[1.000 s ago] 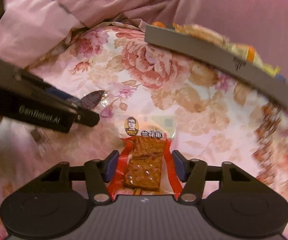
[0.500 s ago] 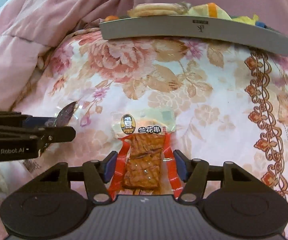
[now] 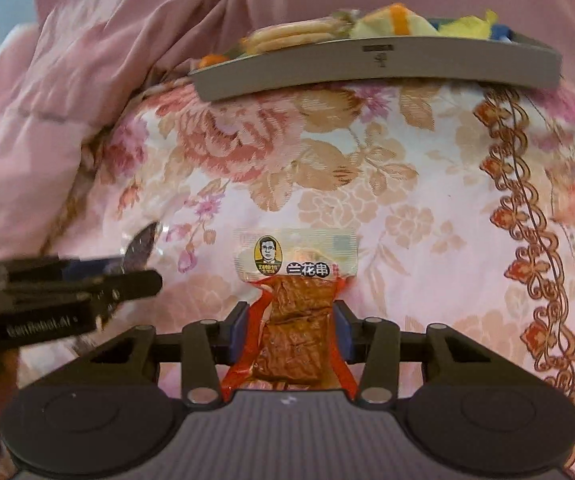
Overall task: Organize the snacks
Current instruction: 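Lift the dried-fish pack and tofu strip pack and carry both over the grey tray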
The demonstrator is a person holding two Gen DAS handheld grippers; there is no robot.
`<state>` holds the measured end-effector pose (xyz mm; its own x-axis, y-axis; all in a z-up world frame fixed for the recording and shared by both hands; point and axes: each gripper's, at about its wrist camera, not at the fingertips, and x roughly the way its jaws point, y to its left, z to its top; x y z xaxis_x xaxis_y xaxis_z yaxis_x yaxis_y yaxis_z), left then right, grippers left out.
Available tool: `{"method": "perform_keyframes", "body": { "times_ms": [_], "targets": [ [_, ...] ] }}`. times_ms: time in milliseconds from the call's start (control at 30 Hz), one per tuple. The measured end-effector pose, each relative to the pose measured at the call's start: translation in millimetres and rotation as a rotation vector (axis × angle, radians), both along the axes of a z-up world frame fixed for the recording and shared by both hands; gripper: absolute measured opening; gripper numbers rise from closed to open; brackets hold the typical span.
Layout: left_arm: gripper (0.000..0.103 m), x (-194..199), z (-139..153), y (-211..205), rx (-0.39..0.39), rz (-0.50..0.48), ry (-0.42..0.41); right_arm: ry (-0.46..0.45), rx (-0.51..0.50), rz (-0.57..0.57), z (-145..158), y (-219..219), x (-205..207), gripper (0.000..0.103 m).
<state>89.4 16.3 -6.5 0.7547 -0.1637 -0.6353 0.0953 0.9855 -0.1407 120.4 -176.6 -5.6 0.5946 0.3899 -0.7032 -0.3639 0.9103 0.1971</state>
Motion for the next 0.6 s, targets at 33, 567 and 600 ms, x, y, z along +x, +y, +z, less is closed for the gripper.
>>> {"method": "perform_keyframes", "body": {
  "times_ms": [33,567,600],
  "targets": [
    [0.045,-0.4,0.5,-0.6,0.0,-0.001,-0.001,-0.006,-0.002,-0.005,0.9,-0.7,0.4,0.048],
    [0.045,21.6,40.8,-4.7,-0.013,-0.005,-0.092,-0.168,-0.051,-0.015,26.0,1.5,-10.2,0.048],
    [0.045,24.6,45.9,-5.4,-0.011,-0.006,-0.105,-0.178,-0.05,-0.018,29.2,0.8,-10.1,0.048]
  ]
}}
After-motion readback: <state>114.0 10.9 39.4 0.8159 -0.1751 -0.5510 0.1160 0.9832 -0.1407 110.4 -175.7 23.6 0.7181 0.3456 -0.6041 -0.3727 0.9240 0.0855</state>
